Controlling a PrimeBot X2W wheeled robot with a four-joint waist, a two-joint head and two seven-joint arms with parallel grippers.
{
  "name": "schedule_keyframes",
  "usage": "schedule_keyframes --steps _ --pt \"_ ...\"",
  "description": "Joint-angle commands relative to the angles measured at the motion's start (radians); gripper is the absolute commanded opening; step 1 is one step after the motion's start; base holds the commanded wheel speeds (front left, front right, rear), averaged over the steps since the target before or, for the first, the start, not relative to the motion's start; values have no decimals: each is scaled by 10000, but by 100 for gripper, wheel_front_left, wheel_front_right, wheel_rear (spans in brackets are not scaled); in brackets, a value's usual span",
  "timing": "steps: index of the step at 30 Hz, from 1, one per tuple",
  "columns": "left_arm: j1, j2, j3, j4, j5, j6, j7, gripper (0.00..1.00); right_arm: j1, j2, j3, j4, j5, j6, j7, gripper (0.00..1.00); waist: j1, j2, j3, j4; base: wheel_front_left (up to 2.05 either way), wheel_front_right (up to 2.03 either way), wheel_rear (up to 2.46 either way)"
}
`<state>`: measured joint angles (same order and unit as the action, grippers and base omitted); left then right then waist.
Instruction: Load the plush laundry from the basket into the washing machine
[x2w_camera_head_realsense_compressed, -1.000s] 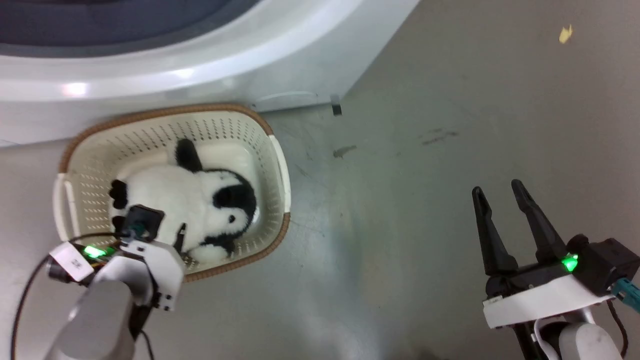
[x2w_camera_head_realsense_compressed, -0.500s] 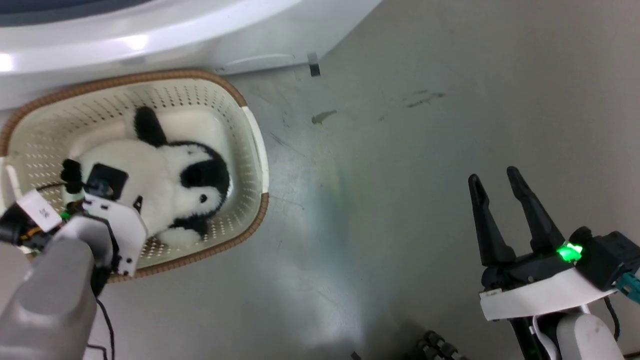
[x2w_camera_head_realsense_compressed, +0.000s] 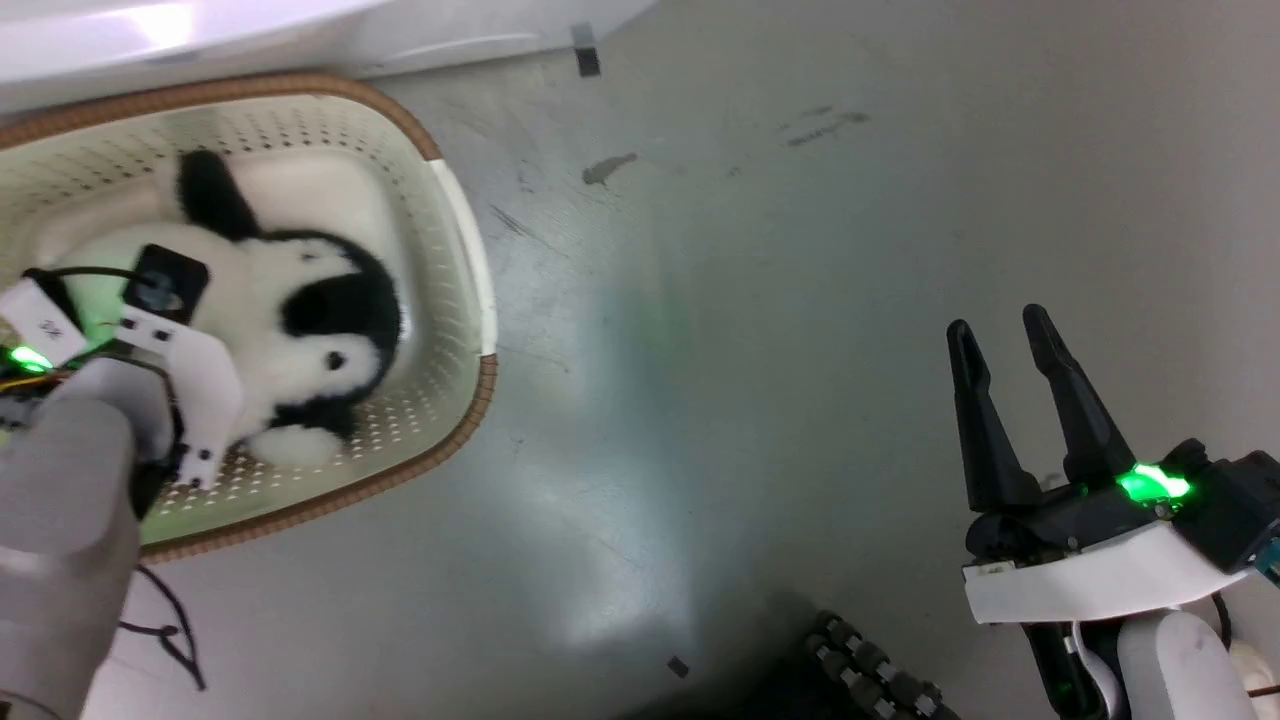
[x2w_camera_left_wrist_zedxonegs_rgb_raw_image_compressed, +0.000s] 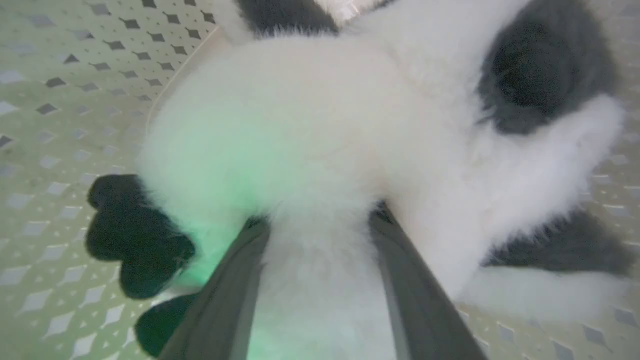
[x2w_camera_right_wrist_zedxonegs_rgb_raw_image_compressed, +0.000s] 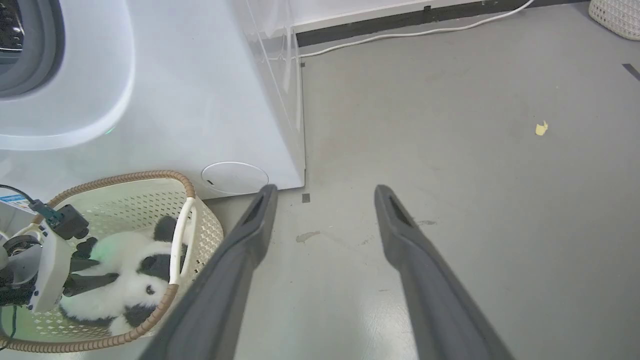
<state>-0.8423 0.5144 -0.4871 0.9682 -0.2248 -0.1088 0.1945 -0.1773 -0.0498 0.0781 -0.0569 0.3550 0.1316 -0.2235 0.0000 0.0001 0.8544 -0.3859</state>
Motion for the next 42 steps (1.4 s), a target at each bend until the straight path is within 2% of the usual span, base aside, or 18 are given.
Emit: schedule_keyframes --steps 1,5,9,14,21,25,28,32,42 --pt "-101 173 -217 465 -166 -79 173 0 -201 -4 57 -68 161 -8 -109 100 0 -1 190 -185 0 0 0" --pt "-212 464 -324 762 -489 -122 -56 0 -372 -4 129 -6 268 -9 -192 100 0 -1 336 -384 0 0 0" --pt "-197 387 -402 1004 -805 -88 -684 0 -483 -4 -37 93 209 -9 -276 100 0 -1 33 -251 0 0 0" --pt "59 -88 -476 1371 -1298 -70 -1806 0 -332 -4 -560 274 -145 -9 -380 100 0 -1 -929 225 0 0 0" --pt "834 -1282 -425 1488 -1657 48 -3635 0 288 -4 -1211 556 -964 -9 -383 100 0 -1 -3207 1335 0 0 0" --pt "1322 -1683 -497 1165 -1589 185 -4431 0 703 -4 -1411 681 -1311 -9 -383 100 0 -1 -4449 1857 0 0 0" --pt "1843 -1774 -397 430 -1547 296 -4549 0 980 -4 -1461 721 -1503 -9 -383 100 0 -1 -5178 2173 0 0 0" --pt "2771 -1715 66 -1505 -1398 627 -4558 0 1256 -4 -1570 761 -1678 -9 -383 100 0 -1 -5891 2514 0 0 0" --pt "4639 -1721 1575 -5808 -914 1141 -4561 0 1658 -4 -1802 903 -1680 -9 -383 100 0 -1 -6755 2842 0 0 0"
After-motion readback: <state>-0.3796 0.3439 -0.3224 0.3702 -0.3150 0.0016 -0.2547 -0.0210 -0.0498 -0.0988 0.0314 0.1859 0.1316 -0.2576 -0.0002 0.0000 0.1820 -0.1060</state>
